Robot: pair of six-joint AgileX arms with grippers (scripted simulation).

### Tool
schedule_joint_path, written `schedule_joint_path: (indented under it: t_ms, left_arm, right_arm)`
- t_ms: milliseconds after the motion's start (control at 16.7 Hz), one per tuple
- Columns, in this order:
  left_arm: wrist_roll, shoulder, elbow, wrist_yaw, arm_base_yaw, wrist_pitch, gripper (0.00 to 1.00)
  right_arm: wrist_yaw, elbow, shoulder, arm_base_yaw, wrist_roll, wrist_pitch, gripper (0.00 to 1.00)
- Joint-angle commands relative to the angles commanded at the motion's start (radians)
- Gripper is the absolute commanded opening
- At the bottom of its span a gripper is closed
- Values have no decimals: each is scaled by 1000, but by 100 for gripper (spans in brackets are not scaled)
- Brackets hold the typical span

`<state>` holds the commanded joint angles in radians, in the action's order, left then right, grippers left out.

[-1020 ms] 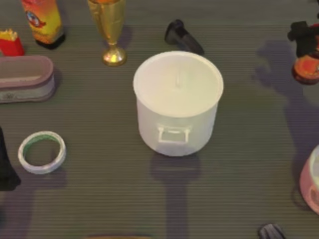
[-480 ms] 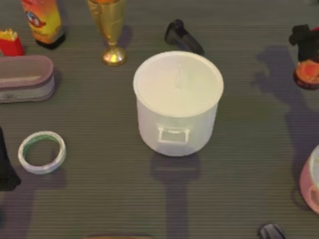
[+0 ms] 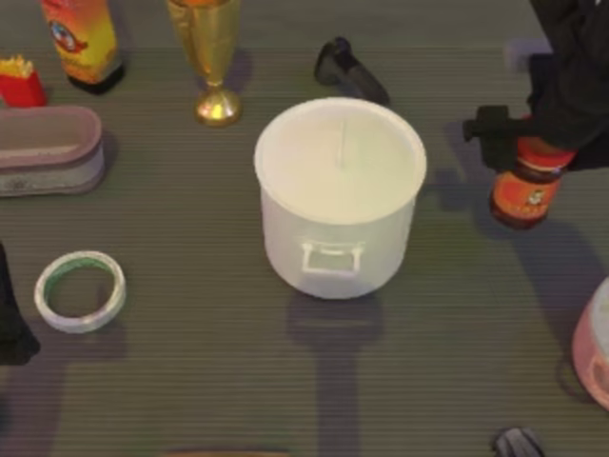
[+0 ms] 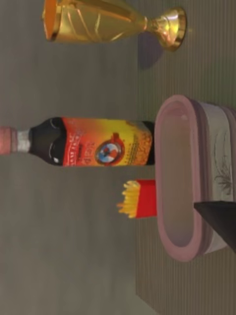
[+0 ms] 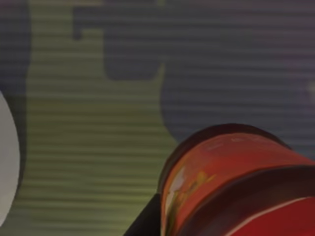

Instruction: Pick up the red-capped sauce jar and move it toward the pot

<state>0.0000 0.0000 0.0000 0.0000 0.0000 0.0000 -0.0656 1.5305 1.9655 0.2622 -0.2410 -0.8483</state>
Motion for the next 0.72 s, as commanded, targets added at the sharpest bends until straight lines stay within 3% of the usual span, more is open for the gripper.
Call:
schedule_joint_path:
  t_ms: [180,720]
  left_arm:
    - [0,0,0,0,0,0,100]
    - [0,0,0,0,0,0,100]
  right_arm:
    - [-26,-68,-23,53,-72,46,0]
    - [-24,-108,23,51,-73,129,0]
